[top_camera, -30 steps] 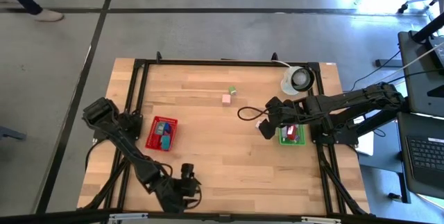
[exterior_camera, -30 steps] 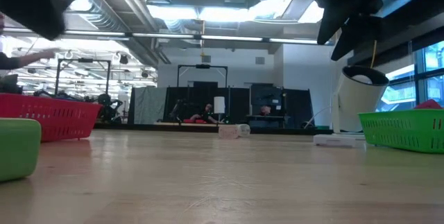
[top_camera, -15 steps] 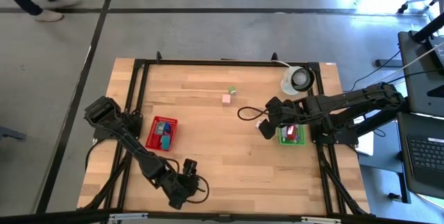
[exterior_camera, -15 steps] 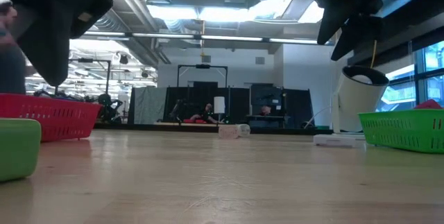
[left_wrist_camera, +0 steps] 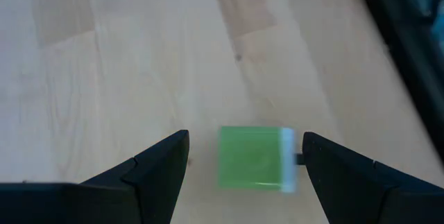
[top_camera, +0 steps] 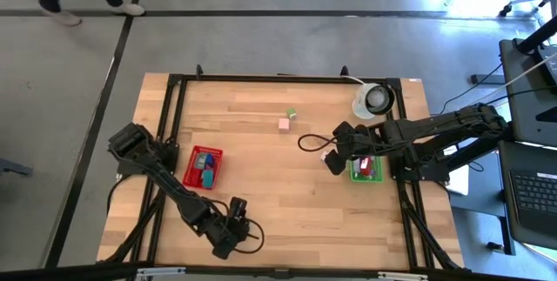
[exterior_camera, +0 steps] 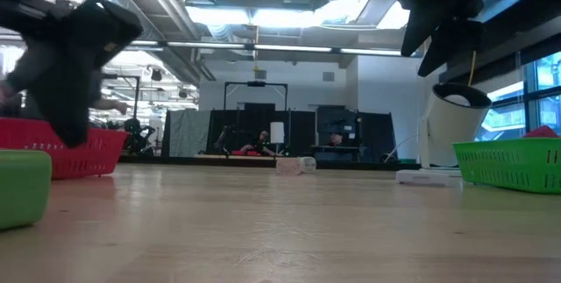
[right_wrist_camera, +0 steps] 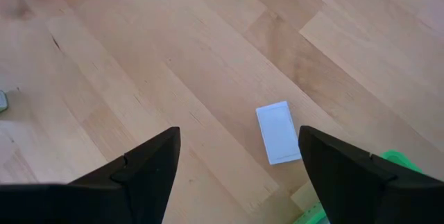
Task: Pick & Place Office items
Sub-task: Put the bottom green charger adapter into the green basket
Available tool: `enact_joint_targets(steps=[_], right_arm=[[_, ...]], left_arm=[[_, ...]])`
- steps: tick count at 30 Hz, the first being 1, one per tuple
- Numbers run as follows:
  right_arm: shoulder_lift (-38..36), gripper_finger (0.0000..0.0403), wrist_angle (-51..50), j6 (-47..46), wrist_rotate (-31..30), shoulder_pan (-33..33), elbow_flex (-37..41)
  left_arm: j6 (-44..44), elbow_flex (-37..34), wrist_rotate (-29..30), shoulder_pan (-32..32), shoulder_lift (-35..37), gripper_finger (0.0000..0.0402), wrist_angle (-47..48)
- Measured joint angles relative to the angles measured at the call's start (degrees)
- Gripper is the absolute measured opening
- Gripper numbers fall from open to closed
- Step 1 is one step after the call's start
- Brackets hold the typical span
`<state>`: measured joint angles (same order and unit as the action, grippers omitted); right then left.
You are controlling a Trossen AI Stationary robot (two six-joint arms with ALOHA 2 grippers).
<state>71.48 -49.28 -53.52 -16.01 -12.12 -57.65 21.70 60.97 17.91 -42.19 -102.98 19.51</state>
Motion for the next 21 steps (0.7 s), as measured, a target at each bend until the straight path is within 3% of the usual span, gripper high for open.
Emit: enact_joint_targets(steps=[8,16,21], right_arm=[[0.0,0.0296,0.0,0.0,0.0,0.0,0.0],[0.0,0.0296,0.0,0.0,0.0,0.0,0.0],[0.0,0.0296,0.0,0.0,0.0,0.0,0.0]], left_arm=[[0.0,0.0,-1.5,0.9,-2.1,0.0270,-0.2],[1.7,0.0,-3.5,0.9,-2.1,0.0178,-1.7],[1.7,0.0,-4.3,0.8,-2.1,0.0173,-3.6]])
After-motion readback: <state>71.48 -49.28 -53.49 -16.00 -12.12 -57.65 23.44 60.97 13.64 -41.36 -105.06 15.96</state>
